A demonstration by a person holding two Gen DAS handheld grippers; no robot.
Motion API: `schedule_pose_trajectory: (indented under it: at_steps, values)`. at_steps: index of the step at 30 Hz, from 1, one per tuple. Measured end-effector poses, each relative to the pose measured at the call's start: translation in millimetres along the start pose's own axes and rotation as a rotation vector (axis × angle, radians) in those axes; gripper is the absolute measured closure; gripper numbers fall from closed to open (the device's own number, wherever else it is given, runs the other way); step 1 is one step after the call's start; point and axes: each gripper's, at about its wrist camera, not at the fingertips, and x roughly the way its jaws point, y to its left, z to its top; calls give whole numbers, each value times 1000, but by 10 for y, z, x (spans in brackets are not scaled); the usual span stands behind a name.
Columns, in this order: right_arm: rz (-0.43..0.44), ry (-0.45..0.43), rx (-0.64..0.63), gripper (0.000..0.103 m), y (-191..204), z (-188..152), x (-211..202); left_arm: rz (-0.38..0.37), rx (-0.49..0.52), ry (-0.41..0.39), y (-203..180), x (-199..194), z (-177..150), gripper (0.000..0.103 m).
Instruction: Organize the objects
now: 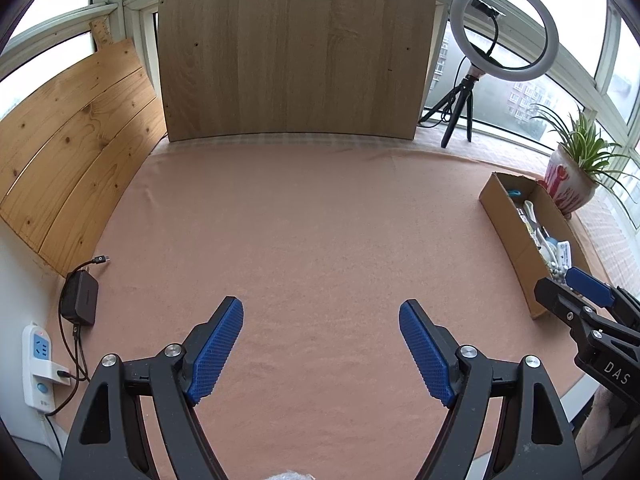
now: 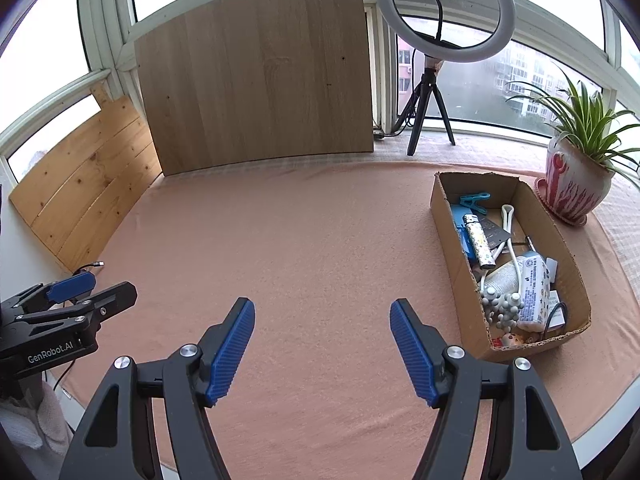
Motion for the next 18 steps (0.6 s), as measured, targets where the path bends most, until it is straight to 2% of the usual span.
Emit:
schedule_pose_trajectory:
  at_steps: [18]
  values:
    - [-32,-4,9,36,11,2,31,9,7,15,-100,76,6,20]
